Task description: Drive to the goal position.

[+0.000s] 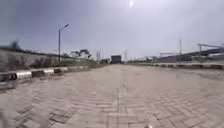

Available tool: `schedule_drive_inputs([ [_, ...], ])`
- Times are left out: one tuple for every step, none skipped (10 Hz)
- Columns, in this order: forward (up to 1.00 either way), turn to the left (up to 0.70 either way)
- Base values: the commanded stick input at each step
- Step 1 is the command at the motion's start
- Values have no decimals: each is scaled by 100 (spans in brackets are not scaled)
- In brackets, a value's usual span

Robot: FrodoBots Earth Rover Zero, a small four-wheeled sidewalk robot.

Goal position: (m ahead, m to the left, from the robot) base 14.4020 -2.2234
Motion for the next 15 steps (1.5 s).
schedule_drive_inputs([
  [100, 0],
  [100, 0],
  [100, 0],
  [100, 0],
  [100, 0],
  [100, 0],
  [100, 0],
  [100, 0],
  [100, 0],
  [100, 0],
  [100, 0],
  [100, 0],
  [100, 0],
  [100, 0],
  [100, -1],
])
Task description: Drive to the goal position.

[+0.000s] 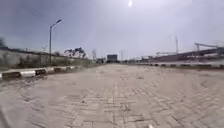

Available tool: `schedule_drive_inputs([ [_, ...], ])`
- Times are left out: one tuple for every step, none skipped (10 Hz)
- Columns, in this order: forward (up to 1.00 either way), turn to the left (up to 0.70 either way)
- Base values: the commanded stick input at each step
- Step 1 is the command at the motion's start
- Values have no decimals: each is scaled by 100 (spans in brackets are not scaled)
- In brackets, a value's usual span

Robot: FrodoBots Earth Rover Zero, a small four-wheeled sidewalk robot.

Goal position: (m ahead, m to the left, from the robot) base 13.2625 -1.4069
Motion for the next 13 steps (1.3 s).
schedule_drive_inputs([
  [100, -5],
  [100, -9],
  [100, -12],
  [100, -3],
  [100, 0],
  [100, 0],
  [100, 0],
  [100, 0],
  [100, 0],
  [100, 0],
  [100, 0],
  [100, 0],
  [67, 0],
])
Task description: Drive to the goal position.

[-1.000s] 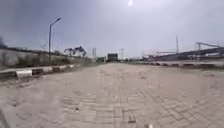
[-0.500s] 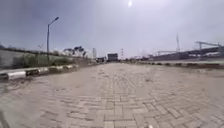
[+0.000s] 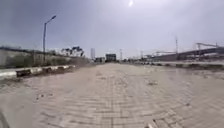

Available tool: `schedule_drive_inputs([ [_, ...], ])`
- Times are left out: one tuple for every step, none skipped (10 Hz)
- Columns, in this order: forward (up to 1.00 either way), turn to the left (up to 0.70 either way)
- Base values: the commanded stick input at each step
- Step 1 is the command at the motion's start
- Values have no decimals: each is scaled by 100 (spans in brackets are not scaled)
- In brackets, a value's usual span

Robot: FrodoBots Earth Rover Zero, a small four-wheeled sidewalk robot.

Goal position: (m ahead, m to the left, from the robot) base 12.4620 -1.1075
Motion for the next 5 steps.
schedule_drive_inputs([
  [37, 0],
  [15, 0],
  [0, 0],
  [0, 0],
  [0, 0],
])
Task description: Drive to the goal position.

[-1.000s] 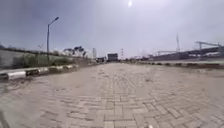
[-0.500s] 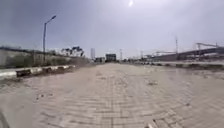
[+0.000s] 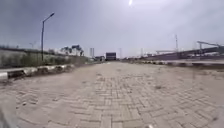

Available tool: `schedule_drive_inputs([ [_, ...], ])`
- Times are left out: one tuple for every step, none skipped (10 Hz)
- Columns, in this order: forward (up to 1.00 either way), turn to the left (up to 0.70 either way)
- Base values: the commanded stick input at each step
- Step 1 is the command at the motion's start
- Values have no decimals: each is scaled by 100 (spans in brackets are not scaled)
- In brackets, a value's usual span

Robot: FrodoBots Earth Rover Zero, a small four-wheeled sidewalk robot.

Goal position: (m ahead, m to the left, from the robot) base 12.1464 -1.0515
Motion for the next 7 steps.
schedule_drive_inputs([
  [0, 0],
  [0, 0],
  [0, 0],
  [0, 0],
  [0, 0],
  [0, 0],
  [2, 0],
])
